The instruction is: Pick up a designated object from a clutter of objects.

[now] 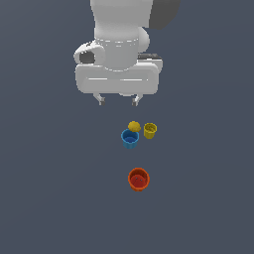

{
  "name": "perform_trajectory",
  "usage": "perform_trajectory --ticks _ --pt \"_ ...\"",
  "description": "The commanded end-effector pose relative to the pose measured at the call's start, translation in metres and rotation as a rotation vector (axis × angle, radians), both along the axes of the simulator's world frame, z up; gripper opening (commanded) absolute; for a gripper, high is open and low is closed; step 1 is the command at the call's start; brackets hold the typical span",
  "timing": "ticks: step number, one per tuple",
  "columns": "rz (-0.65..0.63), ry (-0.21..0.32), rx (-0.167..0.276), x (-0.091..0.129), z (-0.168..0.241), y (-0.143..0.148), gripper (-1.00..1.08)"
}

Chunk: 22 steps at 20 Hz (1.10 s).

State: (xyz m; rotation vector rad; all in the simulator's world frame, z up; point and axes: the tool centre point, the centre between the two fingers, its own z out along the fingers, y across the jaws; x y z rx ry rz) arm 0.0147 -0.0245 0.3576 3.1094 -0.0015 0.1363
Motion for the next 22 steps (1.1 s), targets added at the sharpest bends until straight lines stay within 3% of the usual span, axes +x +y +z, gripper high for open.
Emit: perform_trajectory --ticks 1,14,22 --pt "0.000 0.000 0.000 0.000 0.000 0.000 1.00" --pt "0.011 0.013 0.012 -0.004 0.004 0.003 1.00" --pt "0.048 0.023 0.012 -0.010 -0.023 0.011 1.00"
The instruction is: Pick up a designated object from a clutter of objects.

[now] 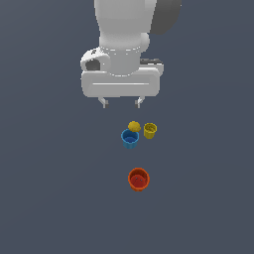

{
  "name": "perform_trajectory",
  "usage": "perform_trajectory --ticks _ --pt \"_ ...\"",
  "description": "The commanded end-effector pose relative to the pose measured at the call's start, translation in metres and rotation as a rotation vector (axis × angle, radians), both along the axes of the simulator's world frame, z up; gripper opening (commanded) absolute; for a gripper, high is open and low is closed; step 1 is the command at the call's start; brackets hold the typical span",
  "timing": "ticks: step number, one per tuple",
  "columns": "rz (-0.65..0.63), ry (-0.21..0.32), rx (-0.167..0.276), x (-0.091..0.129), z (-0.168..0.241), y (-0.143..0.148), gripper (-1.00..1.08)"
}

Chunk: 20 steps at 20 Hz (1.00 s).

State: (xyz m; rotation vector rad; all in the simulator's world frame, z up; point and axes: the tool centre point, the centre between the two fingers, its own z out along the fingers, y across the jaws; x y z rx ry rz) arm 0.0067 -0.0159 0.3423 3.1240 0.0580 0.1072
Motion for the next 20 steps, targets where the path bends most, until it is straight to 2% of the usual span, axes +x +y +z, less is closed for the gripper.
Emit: perform_trajectory --ticks 1,8,14,20 --pt "0.018 0.005 0.000 -0.003 -0.013 0.004 1.00" --pt "0.097 0.024 0.001 -0.023 -0.068 0.020 1.00" --pt "0.185 0.045 0.002 -0.055 -0.125 0.037 1.00" --pt "0.247 0.061 0.003 -0.084 -0.164 0.047 1.00"
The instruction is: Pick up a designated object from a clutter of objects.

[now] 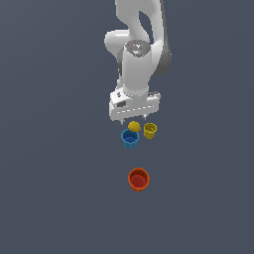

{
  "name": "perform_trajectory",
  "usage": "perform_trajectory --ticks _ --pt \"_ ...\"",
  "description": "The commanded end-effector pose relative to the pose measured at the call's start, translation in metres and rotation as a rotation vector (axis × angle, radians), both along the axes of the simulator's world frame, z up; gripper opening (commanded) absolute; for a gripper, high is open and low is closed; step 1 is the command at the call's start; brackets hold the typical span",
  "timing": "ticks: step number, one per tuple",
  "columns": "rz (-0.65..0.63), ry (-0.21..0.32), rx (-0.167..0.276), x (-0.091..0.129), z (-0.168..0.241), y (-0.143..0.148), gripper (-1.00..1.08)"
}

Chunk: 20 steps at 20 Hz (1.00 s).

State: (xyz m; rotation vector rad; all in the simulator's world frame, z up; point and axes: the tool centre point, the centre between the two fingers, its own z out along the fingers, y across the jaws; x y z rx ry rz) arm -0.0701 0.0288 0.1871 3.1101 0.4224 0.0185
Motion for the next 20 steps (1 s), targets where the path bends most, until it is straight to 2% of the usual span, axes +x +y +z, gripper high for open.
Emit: perform_trajectory --ticks 1,8,20 --pt "0.022 0.004 0.000 -0.011 -0.013 0.003 1.00" --pt "0.053 0.012 0.001 -0.026 -0.030 0.008 1.00" --pt "0.054 0.012 0.001 -0.028 -0.050 0.008 1.00"
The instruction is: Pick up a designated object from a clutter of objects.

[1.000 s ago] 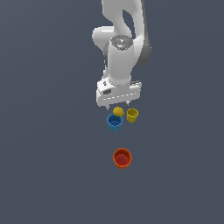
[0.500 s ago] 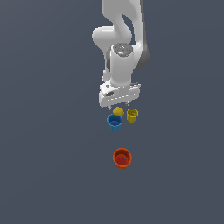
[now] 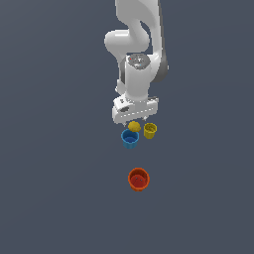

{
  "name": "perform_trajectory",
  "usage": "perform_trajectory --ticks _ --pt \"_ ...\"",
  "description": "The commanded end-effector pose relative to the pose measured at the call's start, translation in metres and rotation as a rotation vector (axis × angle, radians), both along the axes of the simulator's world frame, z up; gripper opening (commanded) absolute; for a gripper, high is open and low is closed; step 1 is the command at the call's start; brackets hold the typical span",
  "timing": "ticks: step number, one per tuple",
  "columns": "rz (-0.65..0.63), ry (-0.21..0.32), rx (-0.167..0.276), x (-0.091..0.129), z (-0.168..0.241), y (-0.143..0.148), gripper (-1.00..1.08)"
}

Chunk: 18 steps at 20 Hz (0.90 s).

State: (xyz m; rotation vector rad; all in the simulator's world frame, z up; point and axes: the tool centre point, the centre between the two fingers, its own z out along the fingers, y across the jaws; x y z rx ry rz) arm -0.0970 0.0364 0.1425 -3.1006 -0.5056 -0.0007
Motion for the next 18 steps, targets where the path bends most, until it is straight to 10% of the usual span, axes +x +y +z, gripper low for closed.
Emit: perform_trajectory --ticks 1,11,12,18 --pt "0.000 0.001 0.000 -0.001 -0.011 0.000 1.00" --pt "0.002 0.000 0.000 -0.001 -0.036 0.000 1.00" --pt "0.002 0.000 0.000 -0.001 -0.036 0.000 -1.00" --pt "0.002 0.000 0.000 -0.001 -0.036 0.000 -1.00"
